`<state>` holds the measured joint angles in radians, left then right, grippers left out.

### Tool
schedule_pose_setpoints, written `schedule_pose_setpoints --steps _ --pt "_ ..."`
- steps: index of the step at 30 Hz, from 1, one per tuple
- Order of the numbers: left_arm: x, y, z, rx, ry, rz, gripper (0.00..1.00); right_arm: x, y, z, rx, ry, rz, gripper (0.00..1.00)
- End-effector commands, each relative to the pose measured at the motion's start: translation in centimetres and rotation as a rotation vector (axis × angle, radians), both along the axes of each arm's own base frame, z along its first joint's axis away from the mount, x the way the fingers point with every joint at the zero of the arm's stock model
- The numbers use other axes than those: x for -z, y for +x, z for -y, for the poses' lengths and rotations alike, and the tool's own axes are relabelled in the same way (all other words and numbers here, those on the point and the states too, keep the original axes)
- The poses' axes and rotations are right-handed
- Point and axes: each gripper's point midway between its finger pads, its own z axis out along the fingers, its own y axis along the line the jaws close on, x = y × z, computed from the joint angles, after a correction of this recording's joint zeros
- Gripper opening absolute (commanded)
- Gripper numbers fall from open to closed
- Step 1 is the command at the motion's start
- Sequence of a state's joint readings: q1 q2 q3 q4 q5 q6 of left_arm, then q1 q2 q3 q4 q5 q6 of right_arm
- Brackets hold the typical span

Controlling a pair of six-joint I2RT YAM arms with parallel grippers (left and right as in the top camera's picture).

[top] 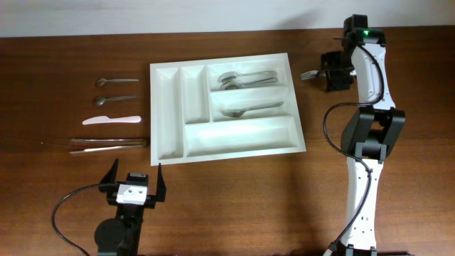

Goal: Pack container
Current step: 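Lower the right gripper over the second fork's handle, then close the right gripper on the fork handle and lift it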

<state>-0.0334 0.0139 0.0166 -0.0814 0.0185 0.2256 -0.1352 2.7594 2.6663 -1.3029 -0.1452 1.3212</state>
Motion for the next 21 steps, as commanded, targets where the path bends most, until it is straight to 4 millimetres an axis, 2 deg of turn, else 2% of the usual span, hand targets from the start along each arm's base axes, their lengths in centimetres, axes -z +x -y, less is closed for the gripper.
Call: schedule_pose_setpoints --steps 1,3,7,12,21 --pt "0.2 0.0 0.0 -0.003 0.016 0.002 0.99 1.2 -1.8 -0.3 0.045 0.018 -0.088 0.77" --pt "0.2 0.0 0.0 -0.003 0.016 0.002 0.99 1.4 -2.9 -0.2 0.048 0.009 -0.133 0.79" --pt "0.2 0.0 0.0 -0.003 0.016 0.003 0.99 1.4 -3.3 -0.2 0.018 0.005 -0.148 0.89" --pt "0.2 0.0 0.0 -0.003 0.015 0.002 0.99 1.5 -3.7 -0.3 0.014 0.003 -0.163 0.88" --pt "0.2 0.0 0.0 -0.003 0.016 0.003 0.99 1.5 -5.3 -0.5 -0.023 0.006 -0.224 0.78"
